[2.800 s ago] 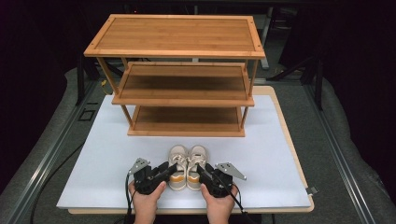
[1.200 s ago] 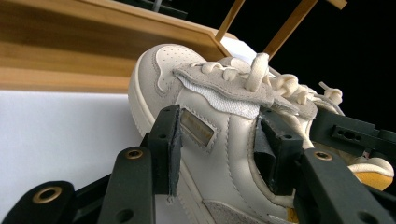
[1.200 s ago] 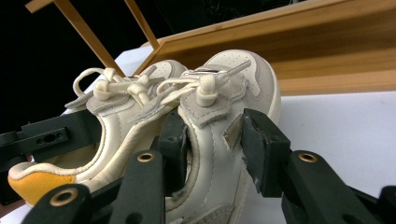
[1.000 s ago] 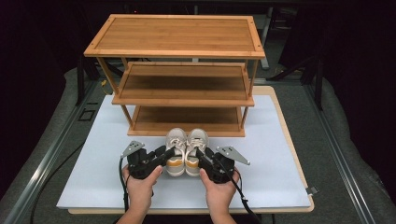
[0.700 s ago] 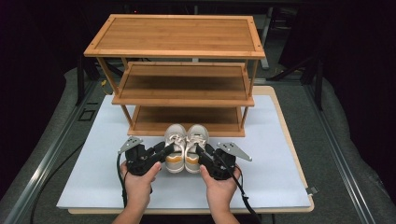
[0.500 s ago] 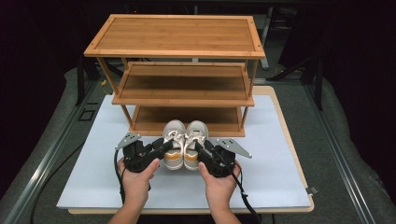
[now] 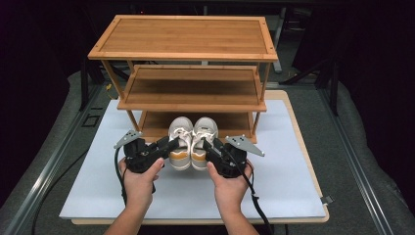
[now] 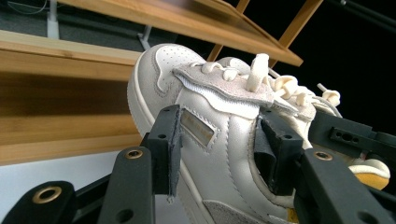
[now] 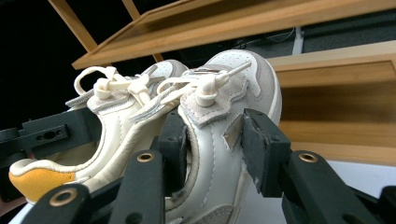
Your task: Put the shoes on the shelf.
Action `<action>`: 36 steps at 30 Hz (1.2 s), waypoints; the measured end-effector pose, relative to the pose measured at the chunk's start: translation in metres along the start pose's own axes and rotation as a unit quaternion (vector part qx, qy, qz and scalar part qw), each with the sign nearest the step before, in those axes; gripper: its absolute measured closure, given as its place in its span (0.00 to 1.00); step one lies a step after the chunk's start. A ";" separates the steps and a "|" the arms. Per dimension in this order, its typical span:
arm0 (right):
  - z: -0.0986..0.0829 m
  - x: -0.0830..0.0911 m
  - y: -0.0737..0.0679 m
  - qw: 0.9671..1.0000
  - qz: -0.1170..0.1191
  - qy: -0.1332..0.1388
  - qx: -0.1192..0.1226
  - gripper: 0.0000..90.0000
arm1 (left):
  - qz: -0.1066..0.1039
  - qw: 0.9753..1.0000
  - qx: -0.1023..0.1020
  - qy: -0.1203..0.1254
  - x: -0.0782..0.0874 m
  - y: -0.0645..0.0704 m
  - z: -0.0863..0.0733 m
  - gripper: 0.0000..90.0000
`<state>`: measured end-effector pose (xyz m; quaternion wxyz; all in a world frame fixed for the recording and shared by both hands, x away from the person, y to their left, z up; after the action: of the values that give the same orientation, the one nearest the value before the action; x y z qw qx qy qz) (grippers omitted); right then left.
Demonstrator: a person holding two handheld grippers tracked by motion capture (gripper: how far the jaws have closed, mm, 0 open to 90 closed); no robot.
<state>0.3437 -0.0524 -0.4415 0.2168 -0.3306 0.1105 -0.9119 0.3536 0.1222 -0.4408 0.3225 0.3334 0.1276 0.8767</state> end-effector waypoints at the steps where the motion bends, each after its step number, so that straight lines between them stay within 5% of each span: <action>1: 0.002 0.001 0.000 1.000 -0.001 -0.001 -0.001 0.68 | 0.000 1.000 0.000 0.000 0.001 0.000 0.002 0.61; 32: 0.036 0.008 -0.010 1.000 0.003 0.016 0.010 0.68 | -0.001 1.000 -0.009 0.012 0.010 0.006 0.033 0.61; 36: 0.042 0.007 -0.009 1.000 0.006 0.013 0.011 0.68 | -0.010 1.000 0.002 0.009 0.009 0.004 0.038 0.61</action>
<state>0.3633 -0.0501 -0.4024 0.2247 -0.3153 0.1058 -0.9159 0.3724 0.1250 -0.4061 0.3295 0.3252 0.1360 0.8759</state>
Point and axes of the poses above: each handheld gripper's, and its own axes: x roughly backward along the jaws, z roughly out of its top, y roughly to its right, the point moved 7 cm from there along -x, roughly forward along the jaws, and after that the axes turned 15 degrees about -y, right-handed, at the moved point
